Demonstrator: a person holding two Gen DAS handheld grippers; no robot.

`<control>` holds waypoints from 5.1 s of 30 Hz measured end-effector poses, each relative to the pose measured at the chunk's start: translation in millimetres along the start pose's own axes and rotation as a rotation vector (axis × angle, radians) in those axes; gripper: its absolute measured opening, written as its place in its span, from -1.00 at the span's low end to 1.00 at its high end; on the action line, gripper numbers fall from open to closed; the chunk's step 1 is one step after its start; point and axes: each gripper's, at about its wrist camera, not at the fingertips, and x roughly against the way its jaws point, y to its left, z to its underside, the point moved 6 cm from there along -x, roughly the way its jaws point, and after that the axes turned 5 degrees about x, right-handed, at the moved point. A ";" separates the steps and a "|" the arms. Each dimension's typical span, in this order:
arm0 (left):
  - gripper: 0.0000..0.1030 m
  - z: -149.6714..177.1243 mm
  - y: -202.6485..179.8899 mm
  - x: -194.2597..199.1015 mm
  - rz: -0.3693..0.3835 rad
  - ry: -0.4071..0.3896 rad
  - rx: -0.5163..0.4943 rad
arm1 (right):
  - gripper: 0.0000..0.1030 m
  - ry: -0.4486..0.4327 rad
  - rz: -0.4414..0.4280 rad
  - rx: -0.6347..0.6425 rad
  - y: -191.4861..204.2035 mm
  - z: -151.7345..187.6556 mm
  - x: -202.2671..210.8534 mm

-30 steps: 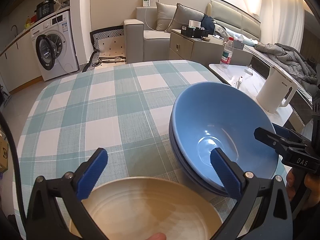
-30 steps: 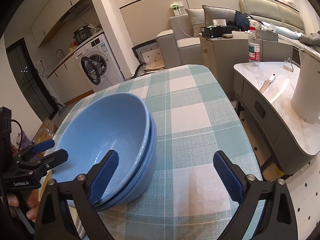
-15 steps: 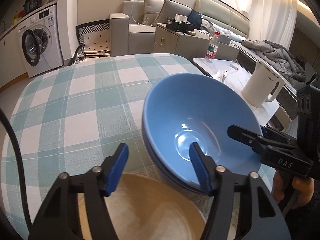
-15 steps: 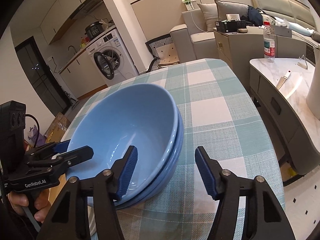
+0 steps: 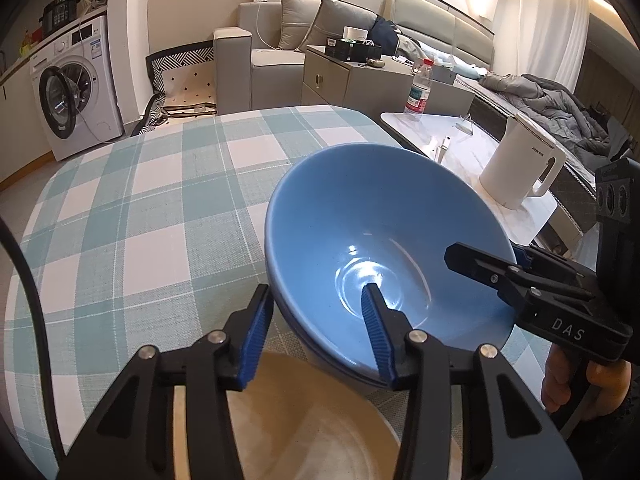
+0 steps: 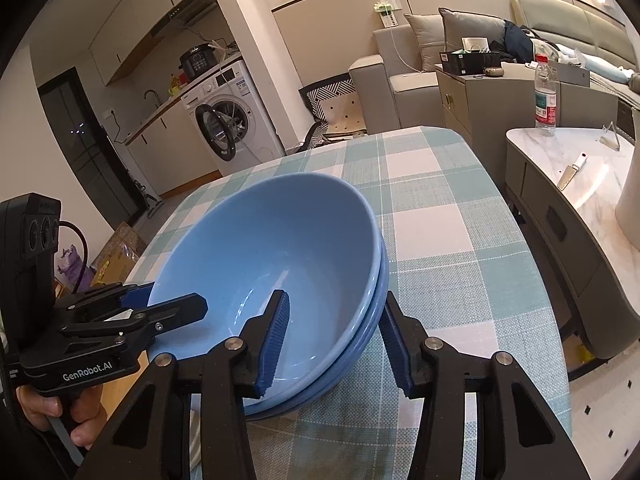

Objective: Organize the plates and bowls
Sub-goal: 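Lift the bowl stack with both grippers and carry it over the beige plates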

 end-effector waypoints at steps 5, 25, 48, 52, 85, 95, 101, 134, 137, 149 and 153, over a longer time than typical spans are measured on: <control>-0.13 -0.2 -0.7 1.3 -0.003 -0.004 -0.003 | -0.08 -0.004 0.012 0.006 0.8 0.5 2.9; -0.13 -7.5 -2.9 43.3 -0.013 -0.089 -0.009 | -0.08 -0.104 0.008 0.059 27.4 -16.2 48.5; -0.13 2.9 17.7 93.5 -0.051 -0.159 0.019 | -0.08 -0.166 -0.038 0.113 76.1 -24.0 77.9; -0.13 8.5 24.0 101.2 -0.063 -0.169 0.028 | -0.08 -0.174 -0.049 0.133 88.2 -23.2 80.7; -0.13 55.6 95.4 136.2 -0.166 -0.202 0.090 | -0.08 -0.105 -0.139 0.209 169.7 2.2 41.3; -0.13 67.0 105.5 128.2 -0.153 -0.179 0.094 | -0.08 -0.075 -0.132 0.201 174.8 11.2 31.4; -0.13 72.6 110.1 123.4 -0.153 -0.168 0.095 | -0.07 -0.050 -0.124 0.199 176.7 20.1 21.6; -0.10 76.5 111.0 107.3 -0.091 -0.173 0.097 | 0.14 -0.043 -0.056 0.217 173.0 32.4 9.5; -0.10 76.5 111.1 107.6 -0.094 -0.173 0.094 | 0.14 -0.044 -0.060 0.218 173.8 32.6 10.2; -0.08 75.2 112.4 106.6 -0.095 -0.193 0.098 | 0.16 -0.048 -0.059 0.219 174.4 31.3 11.1; -0.07 75.0 111.7 104.7 -0.109 -0.197 0.099 | 0.16 -0.051 -0.061 0.222 176.8 30.6 12.1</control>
